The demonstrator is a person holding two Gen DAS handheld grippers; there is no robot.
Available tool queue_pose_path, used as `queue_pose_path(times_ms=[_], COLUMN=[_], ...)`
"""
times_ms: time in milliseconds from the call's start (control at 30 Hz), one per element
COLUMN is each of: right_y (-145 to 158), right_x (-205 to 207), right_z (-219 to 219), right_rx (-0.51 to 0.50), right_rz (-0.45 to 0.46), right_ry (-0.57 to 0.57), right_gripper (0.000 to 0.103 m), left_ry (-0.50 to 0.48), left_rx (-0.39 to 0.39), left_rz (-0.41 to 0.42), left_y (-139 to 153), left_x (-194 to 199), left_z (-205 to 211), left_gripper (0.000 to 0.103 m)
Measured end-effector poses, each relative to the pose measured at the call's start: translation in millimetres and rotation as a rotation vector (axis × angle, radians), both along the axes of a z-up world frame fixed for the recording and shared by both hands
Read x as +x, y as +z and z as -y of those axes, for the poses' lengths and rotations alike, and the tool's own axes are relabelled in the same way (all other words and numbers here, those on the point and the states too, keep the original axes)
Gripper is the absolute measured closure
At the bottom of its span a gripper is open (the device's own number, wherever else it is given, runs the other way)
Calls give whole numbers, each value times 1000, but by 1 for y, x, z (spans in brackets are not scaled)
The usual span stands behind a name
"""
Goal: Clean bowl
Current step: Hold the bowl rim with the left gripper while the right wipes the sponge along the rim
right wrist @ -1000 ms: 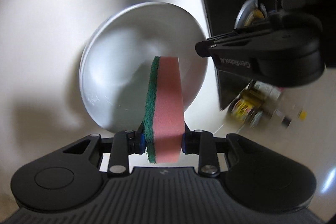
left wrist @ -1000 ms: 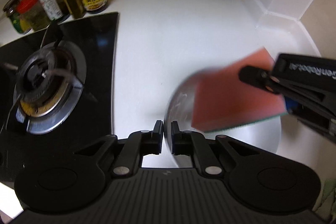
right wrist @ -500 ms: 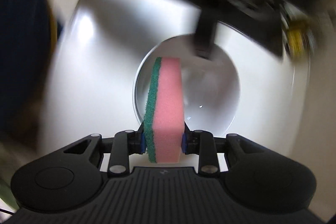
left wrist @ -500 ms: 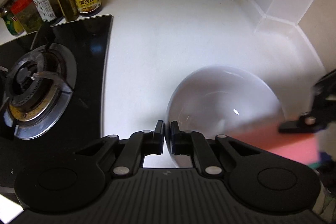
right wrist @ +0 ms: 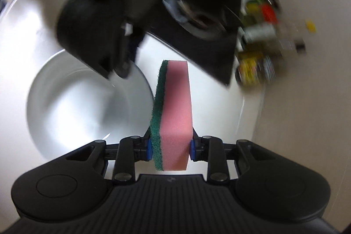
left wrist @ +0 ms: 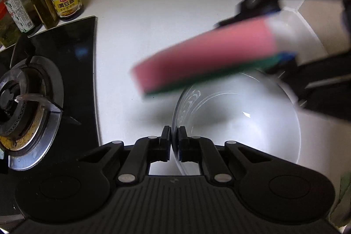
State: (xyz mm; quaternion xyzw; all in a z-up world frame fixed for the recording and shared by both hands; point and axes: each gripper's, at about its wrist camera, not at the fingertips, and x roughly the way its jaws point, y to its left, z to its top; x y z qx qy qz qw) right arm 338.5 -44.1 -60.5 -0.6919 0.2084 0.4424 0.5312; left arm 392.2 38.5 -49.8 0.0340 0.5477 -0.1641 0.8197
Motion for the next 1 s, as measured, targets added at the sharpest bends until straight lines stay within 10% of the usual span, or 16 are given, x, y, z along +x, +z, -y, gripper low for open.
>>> queue_pose_path(times_ms=[267, 733, 1000], right_y=[-11, 0, 30], right_x=[13, -44, 28], right_z=[23, 89, 108], right_rx=[-104, 226, 368], right_rz=[25, -80, -299], right_ry=[-95, -771, -849], right_gripper=[77, 77, 77], left_ry=[74, 141, -248], left_rx=[19, 126, 140], left_rz=[36, 85, 27], left_y=[-1, 0, 18], left_x=[-4, -18, 22], left_z=[4, 22, 28], left_gripper=[92, 92, 94])
